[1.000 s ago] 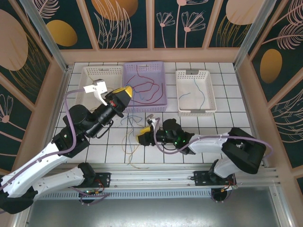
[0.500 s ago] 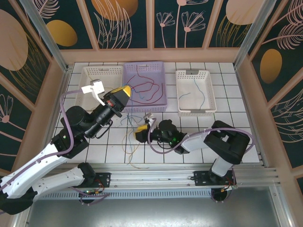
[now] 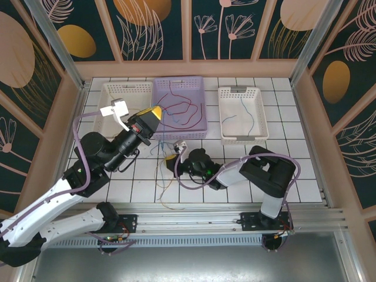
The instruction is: Untangle the cables
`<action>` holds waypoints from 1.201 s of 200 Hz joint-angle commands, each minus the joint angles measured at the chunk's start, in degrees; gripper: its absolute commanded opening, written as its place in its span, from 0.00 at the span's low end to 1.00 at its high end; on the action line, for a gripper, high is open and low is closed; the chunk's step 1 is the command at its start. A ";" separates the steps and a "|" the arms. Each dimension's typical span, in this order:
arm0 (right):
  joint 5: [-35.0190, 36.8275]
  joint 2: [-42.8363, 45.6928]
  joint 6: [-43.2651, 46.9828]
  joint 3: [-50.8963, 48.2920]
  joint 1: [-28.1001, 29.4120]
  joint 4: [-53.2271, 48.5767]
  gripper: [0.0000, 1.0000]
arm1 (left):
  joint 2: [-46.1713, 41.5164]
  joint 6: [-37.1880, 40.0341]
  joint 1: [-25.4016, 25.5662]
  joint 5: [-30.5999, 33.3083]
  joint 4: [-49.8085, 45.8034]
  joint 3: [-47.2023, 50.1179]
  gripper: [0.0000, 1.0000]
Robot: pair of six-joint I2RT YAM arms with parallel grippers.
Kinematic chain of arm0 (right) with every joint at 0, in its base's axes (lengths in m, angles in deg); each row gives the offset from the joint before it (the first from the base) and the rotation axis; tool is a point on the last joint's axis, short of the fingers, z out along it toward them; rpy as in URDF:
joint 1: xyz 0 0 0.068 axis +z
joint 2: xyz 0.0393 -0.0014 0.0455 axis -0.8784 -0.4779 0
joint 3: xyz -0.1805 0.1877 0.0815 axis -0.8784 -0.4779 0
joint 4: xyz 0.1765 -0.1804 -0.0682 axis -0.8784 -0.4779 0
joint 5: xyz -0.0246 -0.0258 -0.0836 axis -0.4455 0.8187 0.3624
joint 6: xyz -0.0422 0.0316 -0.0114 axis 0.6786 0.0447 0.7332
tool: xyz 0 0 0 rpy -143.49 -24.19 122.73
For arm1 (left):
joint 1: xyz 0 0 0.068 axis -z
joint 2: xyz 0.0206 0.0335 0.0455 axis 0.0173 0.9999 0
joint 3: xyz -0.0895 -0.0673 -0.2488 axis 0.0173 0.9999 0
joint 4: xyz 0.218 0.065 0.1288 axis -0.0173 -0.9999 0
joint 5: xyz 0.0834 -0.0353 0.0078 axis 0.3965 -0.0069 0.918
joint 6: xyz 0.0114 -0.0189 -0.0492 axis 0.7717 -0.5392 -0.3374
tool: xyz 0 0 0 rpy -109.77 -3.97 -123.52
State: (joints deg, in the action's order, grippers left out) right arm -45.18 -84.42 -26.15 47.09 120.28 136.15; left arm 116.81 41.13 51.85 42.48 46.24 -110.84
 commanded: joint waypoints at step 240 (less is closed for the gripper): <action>8.19 47.05 -1.64 -22.67 -10.14 -29.43 0.00 | 6.65 15.12 0.25 7.01 -19.72 -31.49 0.00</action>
State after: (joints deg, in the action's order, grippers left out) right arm -36.28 -46.45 -30.24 26.33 110.40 109.63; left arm 119.69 54.44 51.85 53.04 23.60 -142.79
